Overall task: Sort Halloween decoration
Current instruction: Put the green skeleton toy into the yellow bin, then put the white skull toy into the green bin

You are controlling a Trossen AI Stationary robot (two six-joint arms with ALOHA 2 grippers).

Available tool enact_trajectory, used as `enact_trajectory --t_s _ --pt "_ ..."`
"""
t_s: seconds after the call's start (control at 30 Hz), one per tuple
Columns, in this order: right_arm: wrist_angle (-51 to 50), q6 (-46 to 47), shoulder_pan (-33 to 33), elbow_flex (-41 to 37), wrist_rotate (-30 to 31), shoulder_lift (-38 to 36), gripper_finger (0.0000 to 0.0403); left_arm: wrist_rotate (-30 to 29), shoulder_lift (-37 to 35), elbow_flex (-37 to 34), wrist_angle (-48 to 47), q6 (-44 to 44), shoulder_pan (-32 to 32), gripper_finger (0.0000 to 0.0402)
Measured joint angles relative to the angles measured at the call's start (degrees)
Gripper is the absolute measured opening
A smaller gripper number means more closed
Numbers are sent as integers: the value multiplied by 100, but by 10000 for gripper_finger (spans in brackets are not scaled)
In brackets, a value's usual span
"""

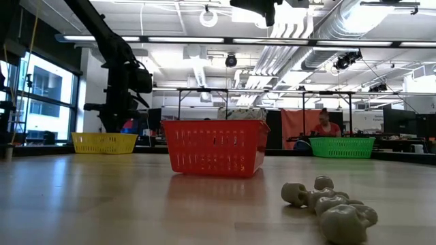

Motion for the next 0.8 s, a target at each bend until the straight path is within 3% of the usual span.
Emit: enact_trajectory --t_s 0.43,0.6,0.8 --pt "-2 0 0 0 0 -2 209 -86 -79 -2 -153 -14 55 152" --pt "-2 -4 0 -2 0 -2 209 257 -504 -4 -68 -19 52 161" --pt "78 -44 0 -4 2 -2 209 428 -1536 -7 411 181 -30 155"
